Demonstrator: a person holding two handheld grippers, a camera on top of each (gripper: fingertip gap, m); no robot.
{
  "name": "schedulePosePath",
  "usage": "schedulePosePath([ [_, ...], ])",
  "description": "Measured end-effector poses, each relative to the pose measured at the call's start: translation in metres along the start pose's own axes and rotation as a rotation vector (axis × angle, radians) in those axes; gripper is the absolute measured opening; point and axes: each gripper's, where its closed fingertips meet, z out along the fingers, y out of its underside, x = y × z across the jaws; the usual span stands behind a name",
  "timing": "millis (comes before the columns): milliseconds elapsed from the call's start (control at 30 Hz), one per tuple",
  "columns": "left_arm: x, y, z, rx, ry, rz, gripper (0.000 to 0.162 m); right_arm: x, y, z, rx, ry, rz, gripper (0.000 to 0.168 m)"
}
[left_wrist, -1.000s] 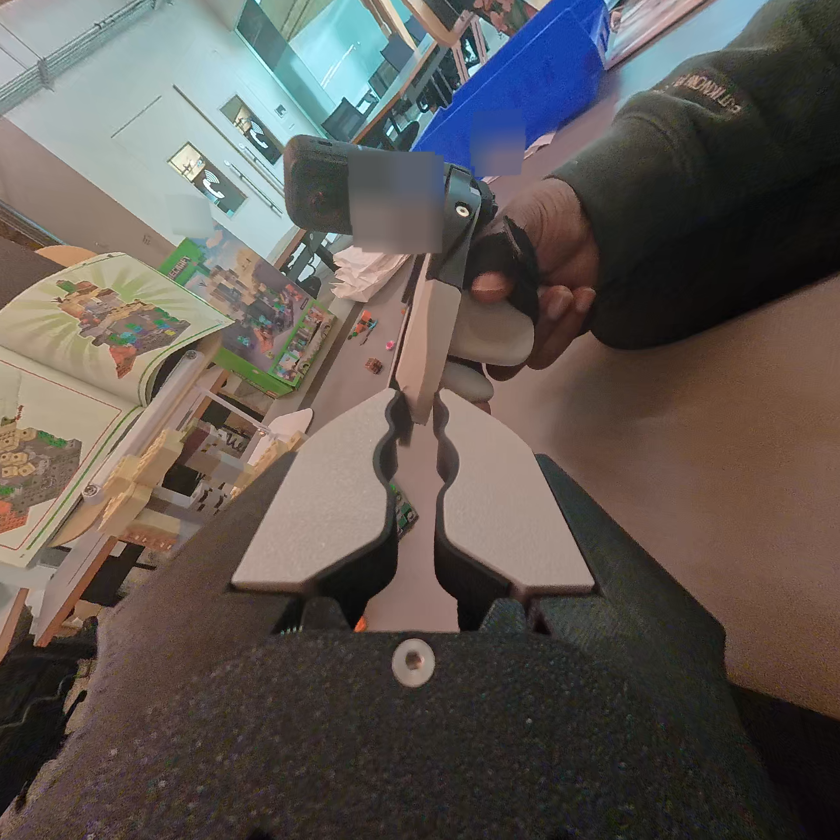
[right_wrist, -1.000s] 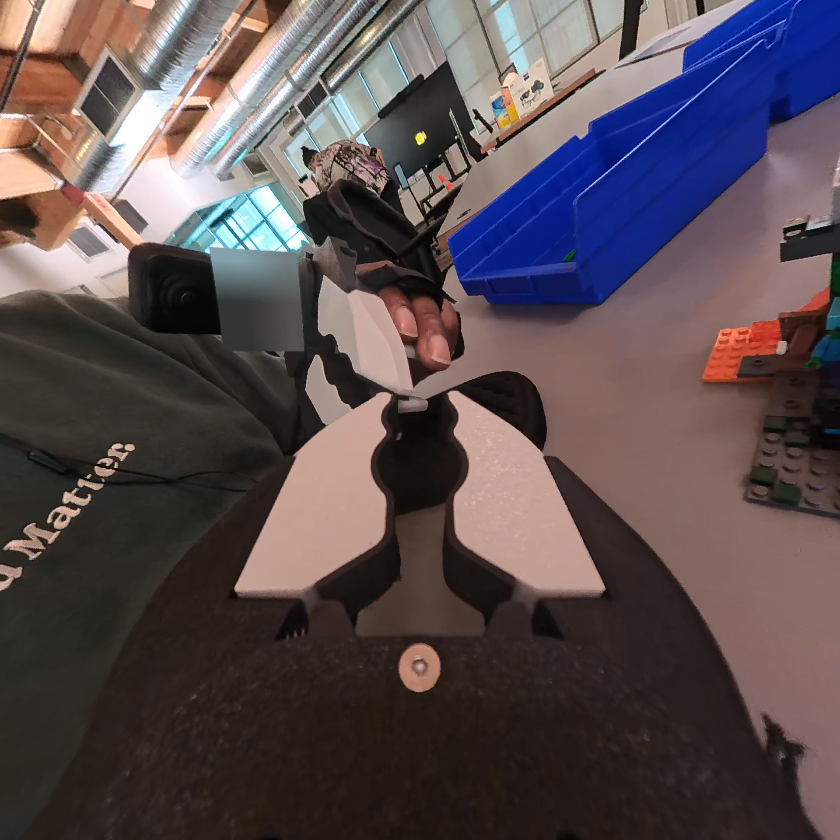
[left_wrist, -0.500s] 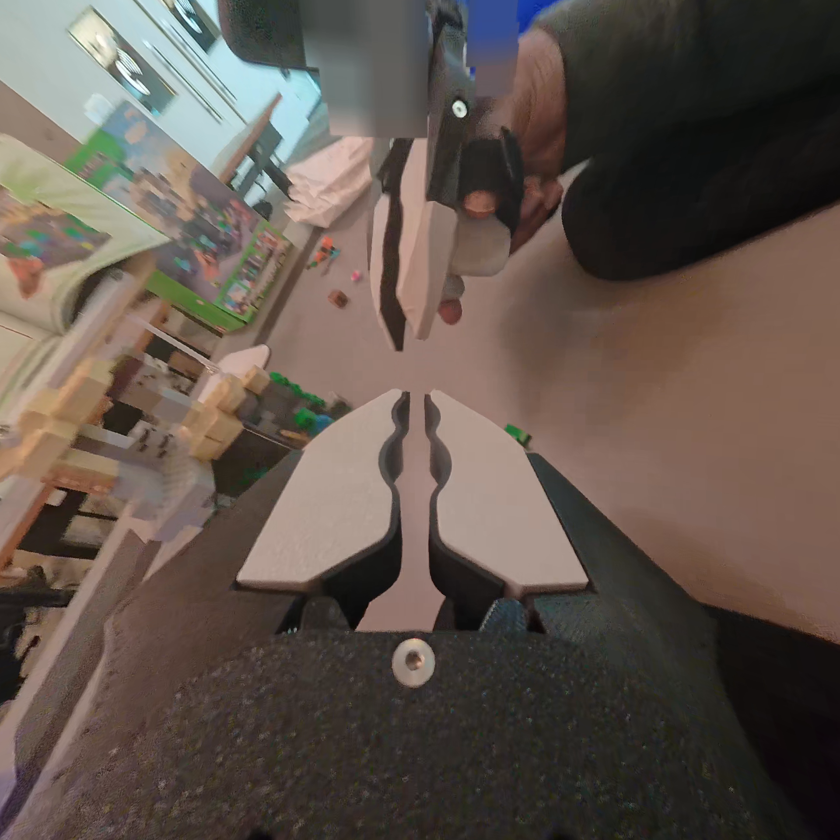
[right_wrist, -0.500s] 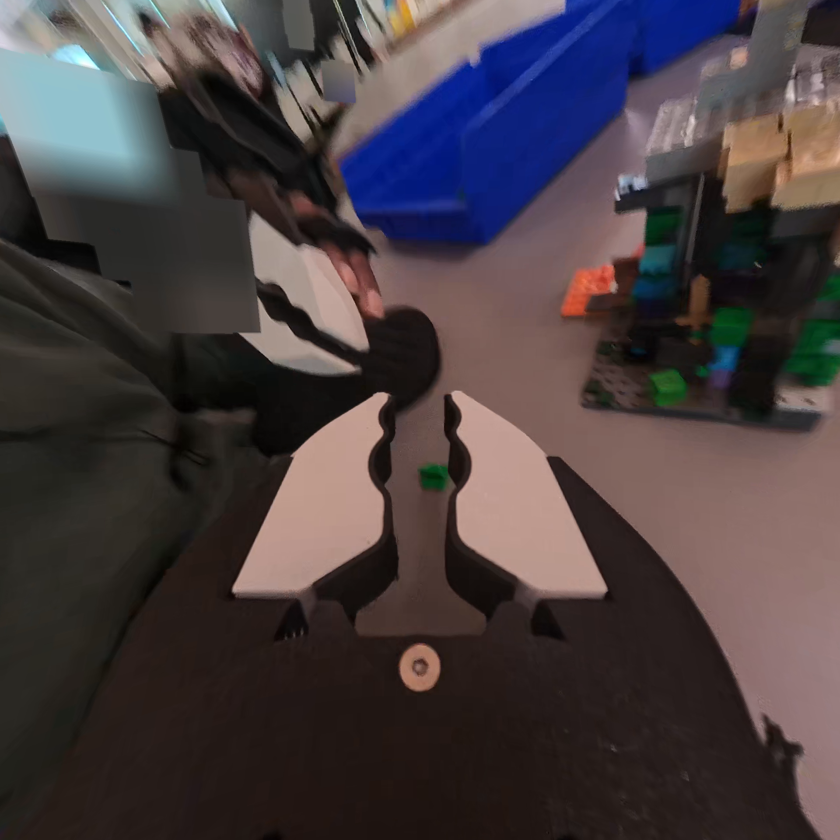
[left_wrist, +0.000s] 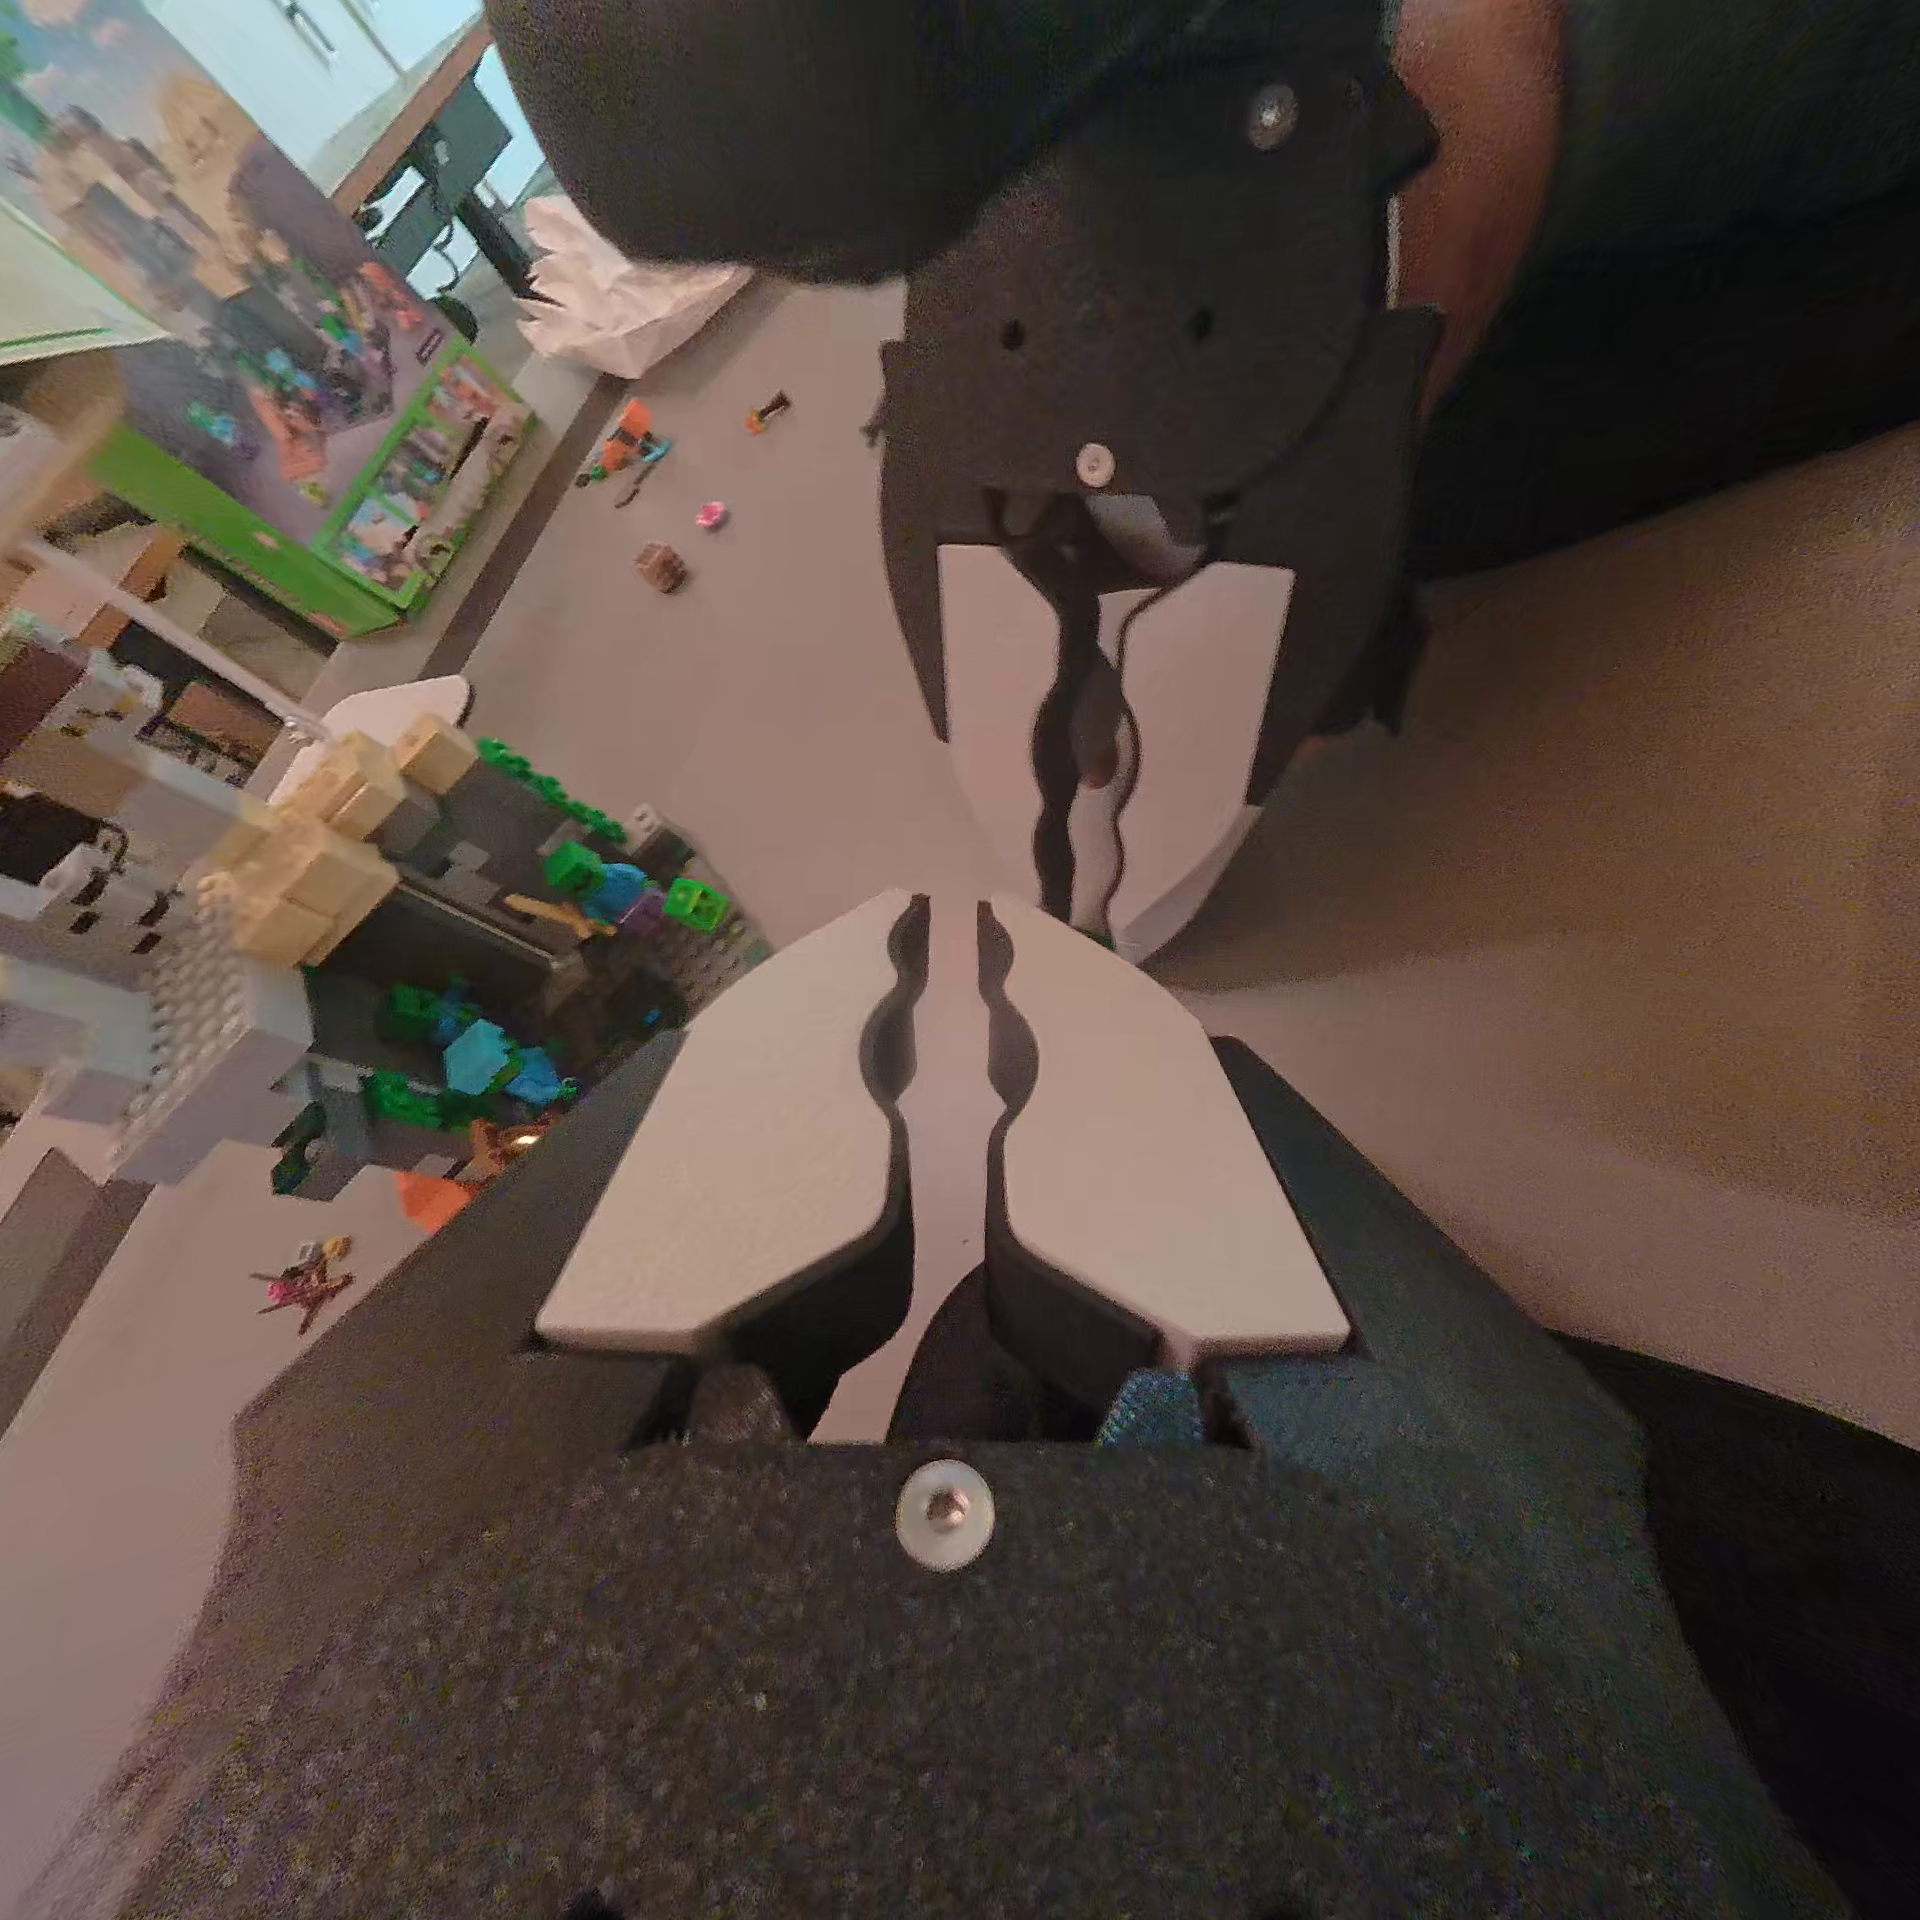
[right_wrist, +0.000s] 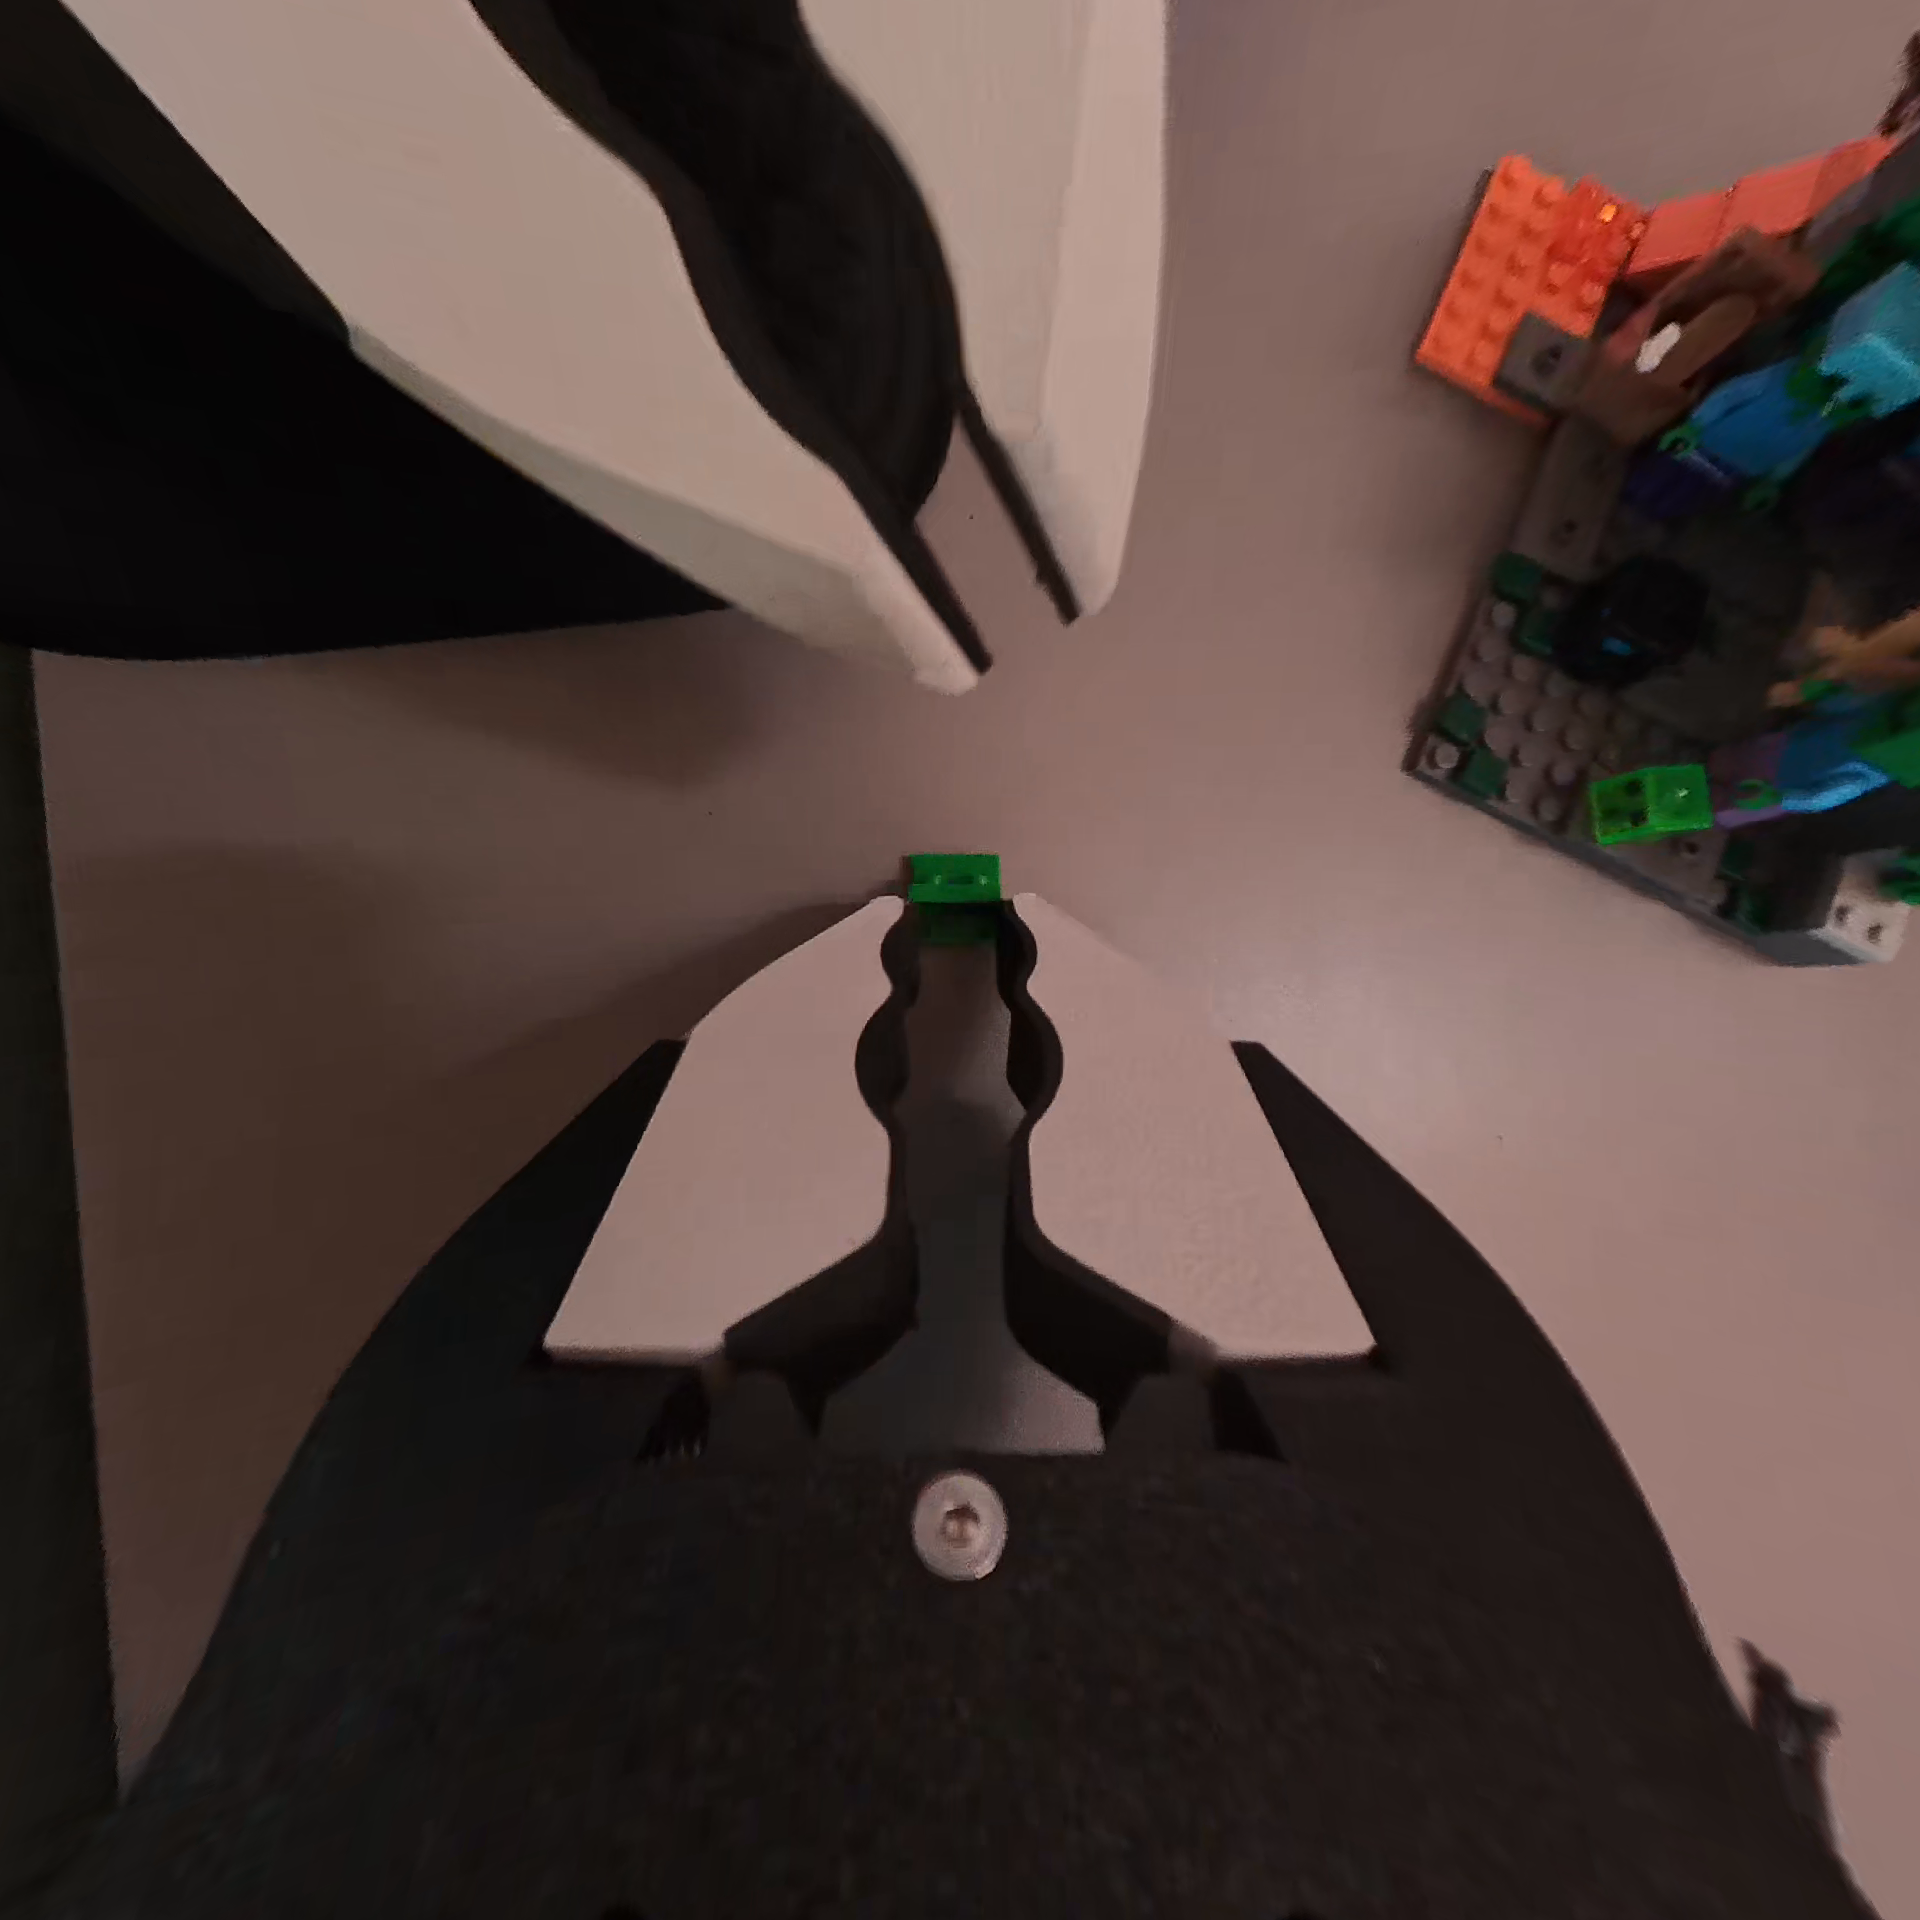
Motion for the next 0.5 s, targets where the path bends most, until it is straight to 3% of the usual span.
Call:
schedulePosePath([
  [33,0.003,-0.001,0.000,0.007,0.009,0.007,0.009,0.000,-0.005,-0.004,0.050,-0.014,0.011,0.000],
  [167,0.017,-0.011,-0.003,0.034,0.043,0.060,0.015,0.001,-0.020,-0.035,0.260,-0.141,0.141,0.000],
  [333,-0.007,-0.004,-0.016,-0.016,-0.031,0.058,0.013,-0.011,-0.015,-0.034,0.272,-0.158,0.111,0.000],
  [400,-0.011,-0.007,-0.025,0.007,-0.046,0.043,0.012,-0.044,-0.018,-0.034,0.262,-0.252,0.020,0.021],
  [500,-0.007,-0.003,-0.033,-0.010,-0.053,0.058,0.011,-0.087,-0.009,-0.037,0.187,-0.345,-0.118,0.034],
])
